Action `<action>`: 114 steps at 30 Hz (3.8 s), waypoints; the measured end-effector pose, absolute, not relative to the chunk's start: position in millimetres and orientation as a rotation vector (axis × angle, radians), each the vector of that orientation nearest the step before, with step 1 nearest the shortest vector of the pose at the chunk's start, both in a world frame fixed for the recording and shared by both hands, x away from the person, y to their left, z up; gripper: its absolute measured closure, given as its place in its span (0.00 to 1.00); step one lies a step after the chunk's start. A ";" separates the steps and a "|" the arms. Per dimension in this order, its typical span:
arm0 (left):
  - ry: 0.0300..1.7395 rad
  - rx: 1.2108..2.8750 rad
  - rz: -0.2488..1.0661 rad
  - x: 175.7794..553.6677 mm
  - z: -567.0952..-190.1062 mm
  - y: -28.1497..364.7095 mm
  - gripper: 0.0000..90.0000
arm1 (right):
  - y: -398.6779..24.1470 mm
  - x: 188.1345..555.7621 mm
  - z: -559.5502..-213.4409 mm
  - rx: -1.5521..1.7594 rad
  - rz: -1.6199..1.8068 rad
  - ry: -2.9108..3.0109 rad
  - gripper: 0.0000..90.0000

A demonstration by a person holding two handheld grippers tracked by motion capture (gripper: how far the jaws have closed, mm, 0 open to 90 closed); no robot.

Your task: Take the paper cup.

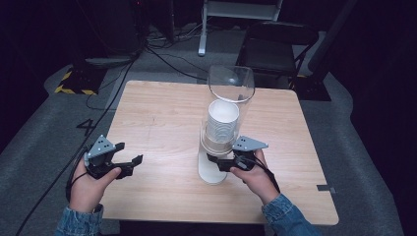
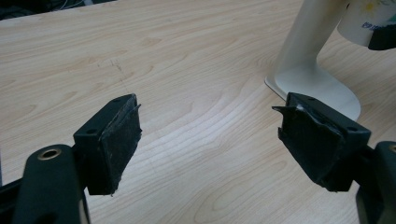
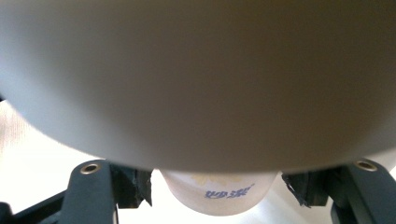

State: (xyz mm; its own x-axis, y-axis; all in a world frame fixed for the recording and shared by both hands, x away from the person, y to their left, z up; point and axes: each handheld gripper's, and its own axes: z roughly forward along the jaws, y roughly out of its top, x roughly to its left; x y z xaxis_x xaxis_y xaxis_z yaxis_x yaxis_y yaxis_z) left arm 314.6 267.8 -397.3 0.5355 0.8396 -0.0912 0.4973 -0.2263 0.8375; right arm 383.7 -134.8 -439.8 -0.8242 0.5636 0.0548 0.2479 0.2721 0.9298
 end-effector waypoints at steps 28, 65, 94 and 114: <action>1.089 1.890 0.472 315.3 -397.5 267.0 0.23 | -138.4 378.5 -447.2 0.807 1.603 2.294 0.40; 1.084 1.899 0.468 319.9 -399.5 266.4 0.23 | -142.1 383.1 -467.9 0.756 1.478 2.353 0.39; 1.011 1.947 0.401 353.0 -403.7 236.9 0.22 | -179.7 362.3 -476.0 0.828 1.278 2.387 0.39; 1.008 1.963 0.396 357.3 -406.6 232.3 0.21 | -223.2 369.1 -452.5 1.037 1.374 2.140 0.39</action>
